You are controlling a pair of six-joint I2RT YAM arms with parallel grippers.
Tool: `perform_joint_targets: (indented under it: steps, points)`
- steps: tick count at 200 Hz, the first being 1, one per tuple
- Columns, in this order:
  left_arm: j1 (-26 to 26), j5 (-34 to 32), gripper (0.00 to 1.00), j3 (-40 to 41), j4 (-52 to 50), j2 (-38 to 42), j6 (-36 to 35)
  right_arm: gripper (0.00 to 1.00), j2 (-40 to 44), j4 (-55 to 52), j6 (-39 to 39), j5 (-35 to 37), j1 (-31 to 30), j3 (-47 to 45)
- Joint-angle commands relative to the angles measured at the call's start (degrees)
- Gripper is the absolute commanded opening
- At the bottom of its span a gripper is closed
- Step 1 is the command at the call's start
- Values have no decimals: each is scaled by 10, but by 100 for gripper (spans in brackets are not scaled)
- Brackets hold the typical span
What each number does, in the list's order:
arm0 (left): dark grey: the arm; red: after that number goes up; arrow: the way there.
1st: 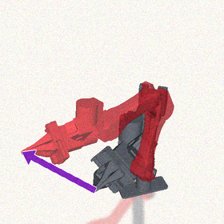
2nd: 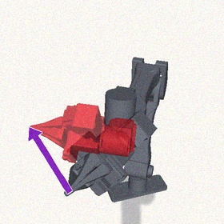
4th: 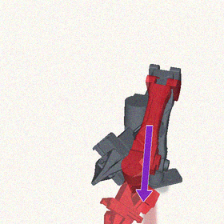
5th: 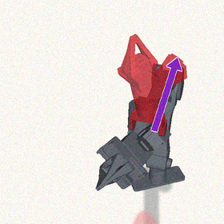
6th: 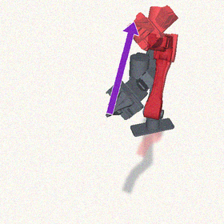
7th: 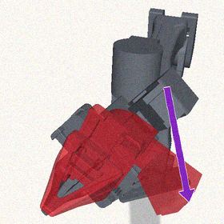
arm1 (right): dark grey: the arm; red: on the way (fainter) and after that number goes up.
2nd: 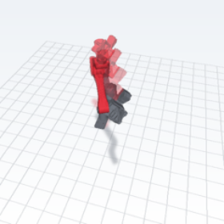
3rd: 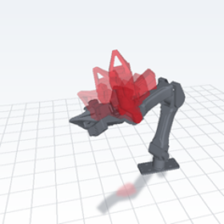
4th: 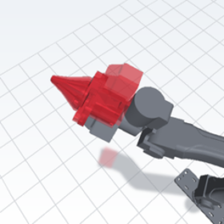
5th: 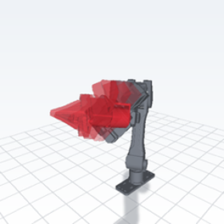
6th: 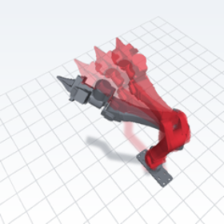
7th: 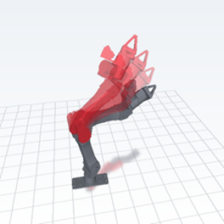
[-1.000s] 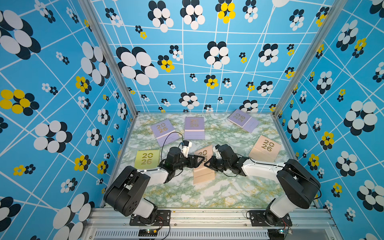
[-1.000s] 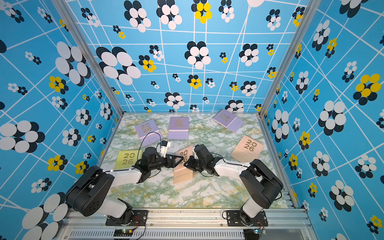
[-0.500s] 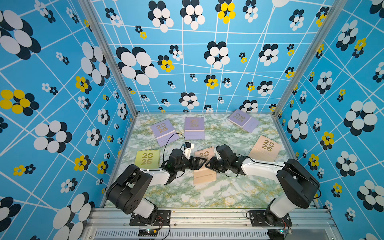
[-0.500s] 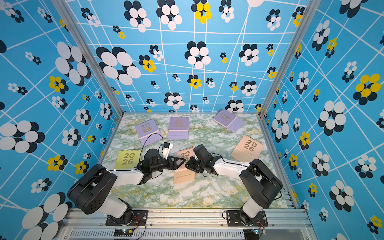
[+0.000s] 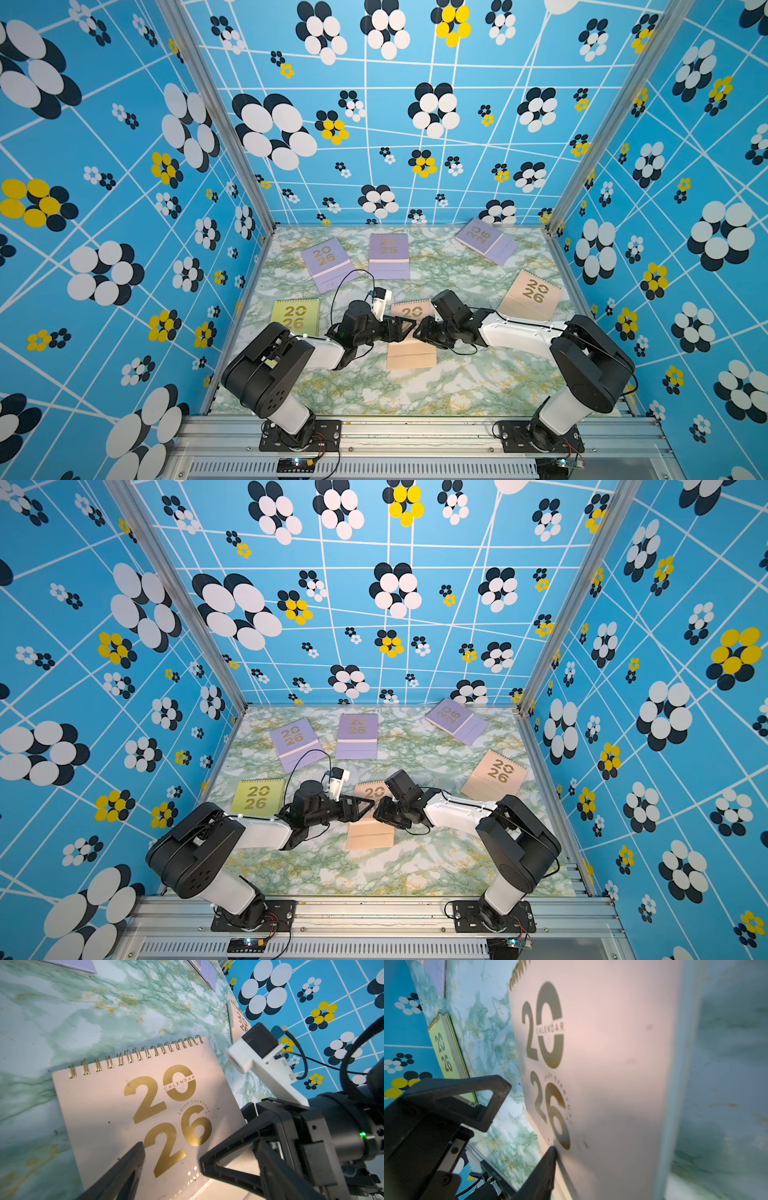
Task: Stack the calendars
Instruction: Place the calendar at the center of the board.
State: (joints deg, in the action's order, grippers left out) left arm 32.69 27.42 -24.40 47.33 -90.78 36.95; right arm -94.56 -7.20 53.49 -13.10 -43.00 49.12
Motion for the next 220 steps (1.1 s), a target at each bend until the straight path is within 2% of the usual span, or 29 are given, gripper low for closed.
perform_joint_targets:
  steps: [1,41,135,160,187,220]
  points:
    - [8,-19,86,16,43,-14,20,54,-14,-70,-14,32,-2,10]
    - [10,-28,86,31,55,-15,28,58,-18,-130,-35,58,-2,45]
    - [12,-46,85,44,37,17,21,69,-2,-168,-40,92,3,56]
    - [12,-64,85,48,-15,65,7,69,2,-166,-49,94,14,60]
    - [18,-90,86,41,-114,115,-34,69,-1,-162,-60,91,29,69]
    - [24,-95,87,46,-136,107,-43,68,-18,-156,-76,80,43,88]
